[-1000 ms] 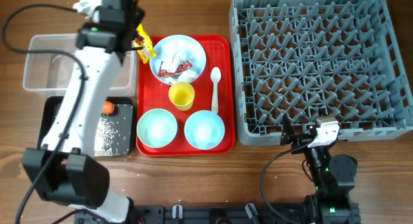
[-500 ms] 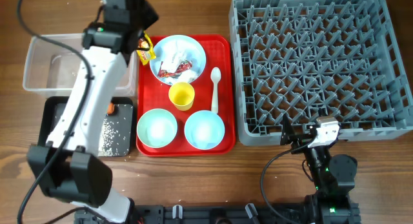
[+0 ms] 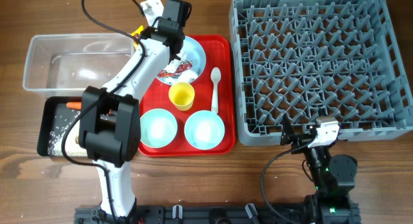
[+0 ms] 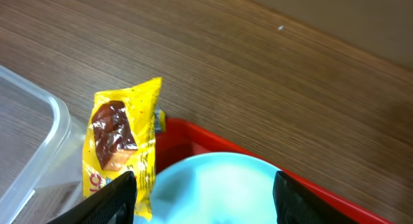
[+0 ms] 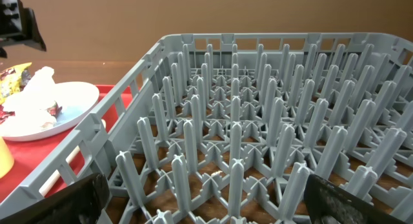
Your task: Sort waste into correct bins and load items into the dishwasher rack
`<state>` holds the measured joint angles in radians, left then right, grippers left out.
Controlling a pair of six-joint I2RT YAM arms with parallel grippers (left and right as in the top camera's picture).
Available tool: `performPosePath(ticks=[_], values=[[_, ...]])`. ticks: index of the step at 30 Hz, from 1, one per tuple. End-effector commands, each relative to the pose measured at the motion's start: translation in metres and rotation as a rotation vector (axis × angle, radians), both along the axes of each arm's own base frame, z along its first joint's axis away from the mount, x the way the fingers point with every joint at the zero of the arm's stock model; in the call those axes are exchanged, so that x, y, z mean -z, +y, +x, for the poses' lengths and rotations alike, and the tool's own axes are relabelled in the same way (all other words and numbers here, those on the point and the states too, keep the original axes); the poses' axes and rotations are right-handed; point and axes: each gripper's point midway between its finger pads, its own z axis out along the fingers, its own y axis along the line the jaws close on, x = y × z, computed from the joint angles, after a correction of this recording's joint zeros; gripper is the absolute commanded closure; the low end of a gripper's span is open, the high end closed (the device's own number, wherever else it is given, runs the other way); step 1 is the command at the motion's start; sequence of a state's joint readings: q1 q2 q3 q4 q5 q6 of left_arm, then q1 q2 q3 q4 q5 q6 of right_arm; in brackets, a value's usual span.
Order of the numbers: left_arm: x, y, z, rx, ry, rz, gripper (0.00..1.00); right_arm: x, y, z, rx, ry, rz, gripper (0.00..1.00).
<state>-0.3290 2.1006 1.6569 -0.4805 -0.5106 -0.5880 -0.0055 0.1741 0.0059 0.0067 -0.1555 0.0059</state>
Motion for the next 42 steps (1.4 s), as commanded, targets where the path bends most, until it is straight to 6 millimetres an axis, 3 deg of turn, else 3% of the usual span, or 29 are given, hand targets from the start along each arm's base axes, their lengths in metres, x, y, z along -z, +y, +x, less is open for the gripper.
performPosePath(ticks=[1, 8, 25, 33, 38, 42], values=[[0.017, 0.015, 0.001, -0.054, 0.015, 0.089, 0.32, -0.001, -0.002, 0.000, 0.009, -0.006, -0.006, 0.00], [0.034, 0.025, 0.000, -0.086, 0.037, 0.145, 0.30, -0.001, -0.002, 0.000, 0.009, -0.006, -0.006, 0.00], [0.051, 0.035, -0.008, -0.135, 0.082, 0.130, 0.24, -0.001, -0.002, 0.000, 0.009, -0.006, -0.006, 0.00], [0.072, 0.047, -0.016, -0.191, 0.131, 0.097, 0.24, -0.001, -0.002, 0.000, 0.009, -0.006, -0.006, 0.00], [0.075, 0.056, -0.018, -0.210, 0.147, 0.085, 0.27, -0.001, -0.002, 0.000, 0.009, -0.006, -0.006, 0.00], [0.075, 0.056, -0.018, -0.210, 0.145, 0.085, 0.37, -0.001, -0.002, 0.000, 0.009, -0.006, -0.006, 0.00]])
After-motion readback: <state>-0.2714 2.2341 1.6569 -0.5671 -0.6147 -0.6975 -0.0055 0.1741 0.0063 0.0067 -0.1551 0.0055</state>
